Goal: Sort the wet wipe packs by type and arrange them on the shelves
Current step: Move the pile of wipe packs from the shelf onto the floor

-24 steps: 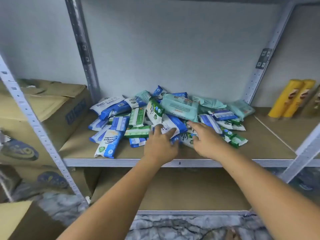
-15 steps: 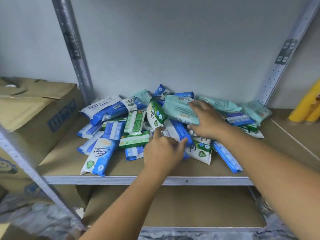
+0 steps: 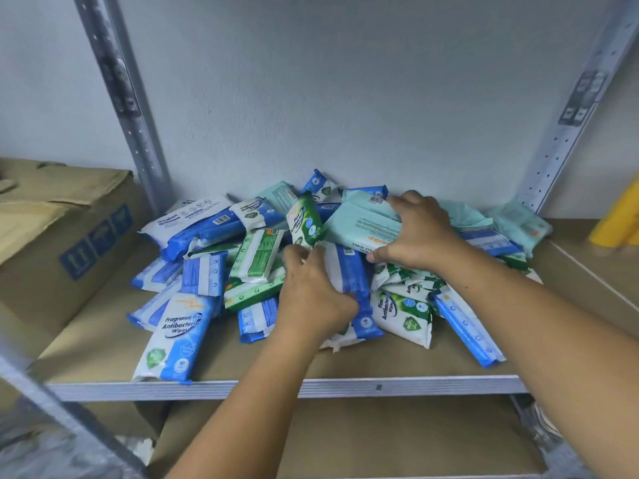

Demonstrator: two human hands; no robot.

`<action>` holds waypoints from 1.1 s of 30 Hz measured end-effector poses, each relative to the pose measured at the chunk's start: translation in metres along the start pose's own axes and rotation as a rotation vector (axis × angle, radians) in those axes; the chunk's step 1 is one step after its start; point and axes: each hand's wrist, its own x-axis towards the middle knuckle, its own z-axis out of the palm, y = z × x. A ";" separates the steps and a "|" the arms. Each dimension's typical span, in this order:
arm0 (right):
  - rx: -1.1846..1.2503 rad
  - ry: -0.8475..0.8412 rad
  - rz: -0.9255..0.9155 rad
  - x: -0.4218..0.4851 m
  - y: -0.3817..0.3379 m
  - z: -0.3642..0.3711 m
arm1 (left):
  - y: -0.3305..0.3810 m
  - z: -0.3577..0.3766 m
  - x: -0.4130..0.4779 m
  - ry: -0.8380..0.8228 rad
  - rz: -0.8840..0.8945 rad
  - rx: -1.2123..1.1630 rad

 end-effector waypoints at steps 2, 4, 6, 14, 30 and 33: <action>0.020 0.038 -0.009 -0.008 0.002 -0.003 | 0.010 0.005 0.001 0.012 -0.050 0.073; 0.054 0.082 -0.009 -0.015 0.004 -0.008 | 0.022 0.015 0.002 0.029 -0.130 0.200; 0.073 0.126 -0.004 -0.024 0.007 -0.013 | 0.030 0.021 0.004 0.092 -0.162 0.273; 0.030 0.204 0.049 -0.060 0.022 -0.026 | 0.036 0.006 -0.006 0.112 -0.065 0.213; 0.318 0.148 0.244 -0.236 -0.001 -0.061 | 0.025 -0.049 -0.168 -0.026 0.154 0.025; 0.460 0.119 0.267 -0.298 -0.006 -0.035 | 0.009 -0.053 -0.217 -0.068 0.191 -0.009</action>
